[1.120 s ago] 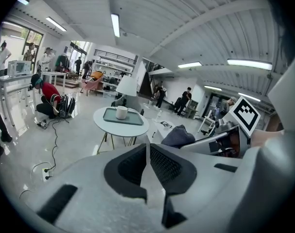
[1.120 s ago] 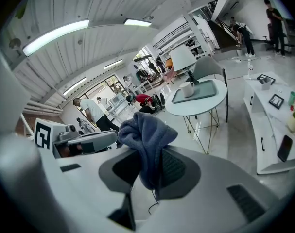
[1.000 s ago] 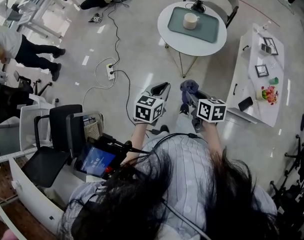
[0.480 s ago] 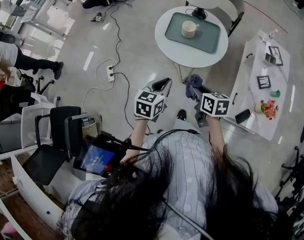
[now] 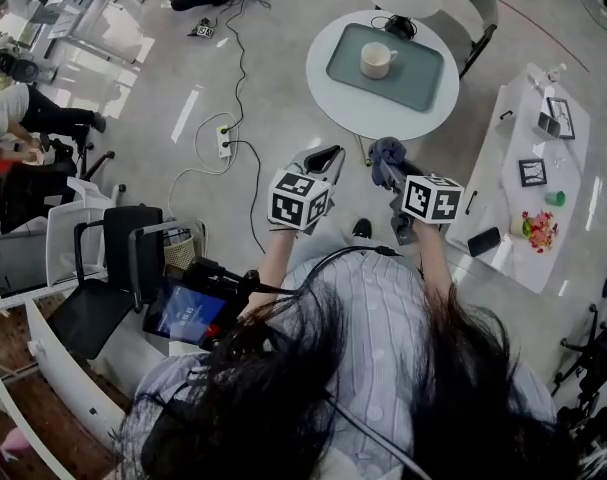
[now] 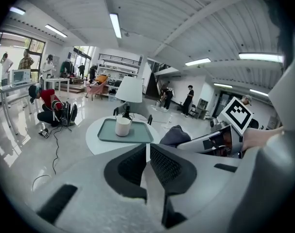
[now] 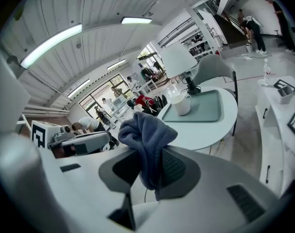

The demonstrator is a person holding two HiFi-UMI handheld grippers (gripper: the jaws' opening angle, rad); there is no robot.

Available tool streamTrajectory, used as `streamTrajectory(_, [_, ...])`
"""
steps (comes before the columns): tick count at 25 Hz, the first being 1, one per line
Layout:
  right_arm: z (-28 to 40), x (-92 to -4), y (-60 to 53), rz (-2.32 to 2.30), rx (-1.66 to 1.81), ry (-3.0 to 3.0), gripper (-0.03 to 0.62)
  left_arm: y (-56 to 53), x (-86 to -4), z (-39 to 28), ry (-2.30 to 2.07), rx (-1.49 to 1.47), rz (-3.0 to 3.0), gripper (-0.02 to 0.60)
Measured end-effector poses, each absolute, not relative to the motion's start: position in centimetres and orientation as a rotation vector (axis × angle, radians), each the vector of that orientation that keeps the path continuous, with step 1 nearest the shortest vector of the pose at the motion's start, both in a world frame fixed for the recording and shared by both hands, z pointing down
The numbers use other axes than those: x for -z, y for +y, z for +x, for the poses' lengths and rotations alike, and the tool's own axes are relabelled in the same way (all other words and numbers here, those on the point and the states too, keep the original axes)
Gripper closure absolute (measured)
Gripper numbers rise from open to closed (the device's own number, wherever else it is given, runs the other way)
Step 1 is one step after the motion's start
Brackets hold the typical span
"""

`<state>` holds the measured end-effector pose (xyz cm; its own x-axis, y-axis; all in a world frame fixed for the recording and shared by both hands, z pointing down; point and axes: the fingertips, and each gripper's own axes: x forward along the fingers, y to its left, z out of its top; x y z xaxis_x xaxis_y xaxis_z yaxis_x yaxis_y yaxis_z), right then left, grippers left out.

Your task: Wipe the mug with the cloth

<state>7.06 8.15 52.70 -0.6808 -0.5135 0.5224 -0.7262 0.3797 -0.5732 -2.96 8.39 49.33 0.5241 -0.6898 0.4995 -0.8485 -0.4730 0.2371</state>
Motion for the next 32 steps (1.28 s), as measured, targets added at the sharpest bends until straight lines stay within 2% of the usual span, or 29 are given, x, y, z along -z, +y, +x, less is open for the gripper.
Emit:
streamTrajectory(11, [8.0, -53.1, 4.7, 1.139, -1.227, -2.382, 0.499, 4.7, -49.9, -2.4, -1.214, -0.512, 2.333, 0.545])
streamTrajectory(32, [5.0, -55.6, -8.5, 1.257, -1.246, -2.221, 0.499, -13.8, -51.7, -6.2, -1.042, -0.671, 2.444, 0.545])
